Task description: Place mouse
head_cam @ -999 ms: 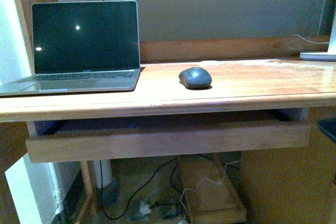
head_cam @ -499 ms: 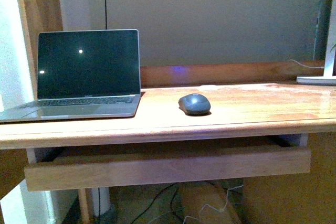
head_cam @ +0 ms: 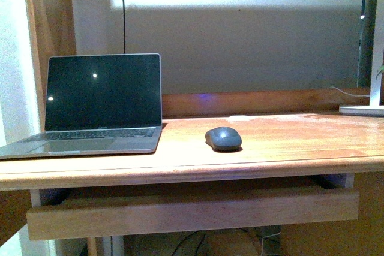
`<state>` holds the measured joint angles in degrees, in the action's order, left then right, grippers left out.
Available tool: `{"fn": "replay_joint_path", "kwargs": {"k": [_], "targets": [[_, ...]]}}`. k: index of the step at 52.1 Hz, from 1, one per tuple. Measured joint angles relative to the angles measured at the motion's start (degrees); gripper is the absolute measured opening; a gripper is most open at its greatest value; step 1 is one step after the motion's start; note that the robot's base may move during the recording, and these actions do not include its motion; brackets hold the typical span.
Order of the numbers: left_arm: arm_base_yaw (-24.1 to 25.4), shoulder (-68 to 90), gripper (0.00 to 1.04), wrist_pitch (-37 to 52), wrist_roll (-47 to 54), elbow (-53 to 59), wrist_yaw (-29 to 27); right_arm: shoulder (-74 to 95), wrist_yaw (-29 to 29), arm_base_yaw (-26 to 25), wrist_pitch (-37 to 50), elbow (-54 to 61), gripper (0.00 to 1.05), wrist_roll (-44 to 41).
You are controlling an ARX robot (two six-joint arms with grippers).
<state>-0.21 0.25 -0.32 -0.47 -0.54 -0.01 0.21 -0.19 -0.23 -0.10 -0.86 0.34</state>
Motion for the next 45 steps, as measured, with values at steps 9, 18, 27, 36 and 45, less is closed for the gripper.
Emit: {"fn": "replay_joint_path", "kwargs": {"k": [9,18,27,36,45], "targets": [[0.00,0.00,0.97,0.00,0.00,0.00,0.00,0.00,-0.02,0.00,0.00,0.00,0.20,-0.13],[0.00,0.00,0.97,0.00,0.00,0.00,0.00,0.00,-0.02,0.00,0.00,0.00,0.56,-0.13],[0.00,0.00,0.97,0.00,0.00,0.00,0.00,0.00,-0.02,0.00,0.00,0.00,0.81,-0.15],[0.00,0.00,0.97,0.00,0.00,0.00,0.00,0.00,-0.02,0.00,0.00,0.00,0.98,-0.13],[0.00,0.00,0.97,0.00,0.00,0.00,0.00,0.00,-0.02,0.00,0.00,0.00,0.97,-0.13]]}}
